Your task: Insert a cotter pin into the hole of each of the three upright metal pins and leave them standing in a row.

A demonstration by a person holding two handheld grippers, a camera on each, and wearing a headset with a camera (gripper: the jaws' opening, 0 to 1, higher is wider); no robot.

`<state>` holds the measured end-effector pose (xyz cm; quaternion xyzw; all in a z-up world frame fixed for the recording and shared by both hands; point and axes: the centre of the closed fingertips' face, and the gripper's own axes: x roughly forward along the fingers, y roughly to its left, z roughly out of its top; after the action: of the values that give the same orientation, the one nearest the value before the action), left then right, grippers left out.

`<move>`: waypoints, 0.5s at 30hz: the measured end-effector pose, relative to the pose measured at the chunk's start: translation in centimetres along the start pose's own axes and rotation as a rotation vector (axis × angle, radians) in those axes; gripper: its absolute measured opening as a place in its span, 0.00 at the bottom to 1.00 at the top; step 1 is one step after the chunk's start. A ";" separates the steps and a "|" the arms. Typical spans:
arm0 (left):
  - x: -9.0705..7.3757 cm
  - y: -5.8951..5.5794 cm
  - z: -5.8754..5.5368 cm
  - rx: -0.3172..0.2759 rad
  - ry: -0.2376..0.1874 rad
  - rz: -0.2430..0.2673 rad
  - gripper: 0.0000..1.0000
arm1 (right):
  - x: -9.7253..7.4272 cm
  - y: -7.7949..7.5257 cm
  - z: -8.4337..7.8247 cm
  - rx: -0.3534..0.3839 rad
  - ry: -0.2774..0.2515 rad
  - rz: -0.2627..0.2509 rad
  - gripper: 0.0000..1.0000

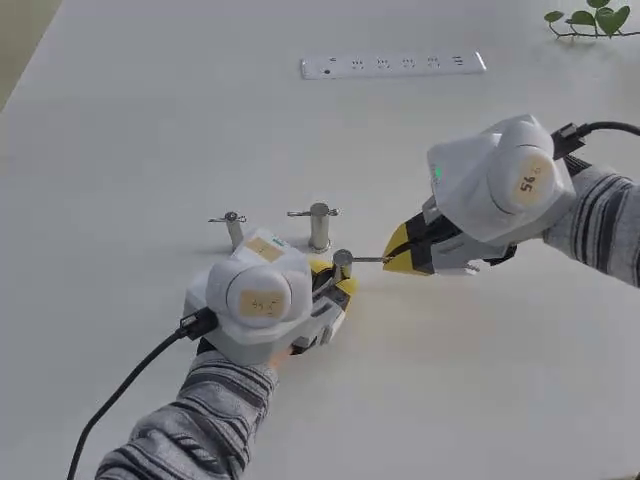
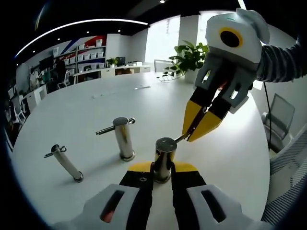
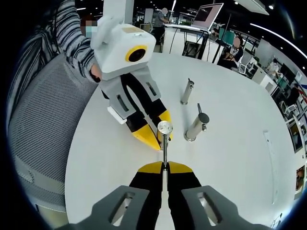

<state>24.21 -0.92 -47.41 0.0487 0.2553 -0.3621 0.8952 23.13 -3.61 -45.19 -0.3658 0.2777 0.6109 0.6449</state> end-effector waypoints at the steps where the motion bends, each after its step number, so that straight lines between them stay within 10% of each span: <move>1: 0.0 0.0 0.0 0.002 0.000 -0.001 0.10 | 0.0 0.1 0.2 -0.002 -0.005 0.003 0.00; 15: 0.1 0.0 -0.1 -0.021 -0.004 0.010 0.10 | 0.6 0.0 1.0 -0.002 -0.003 -0.001 0.00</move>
<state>24.22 -0.93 -47.57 0.0399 0.2570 -0.3551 0.8979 23.10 -2.44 -45.08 -0.3659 0.2759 0.6114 0.6451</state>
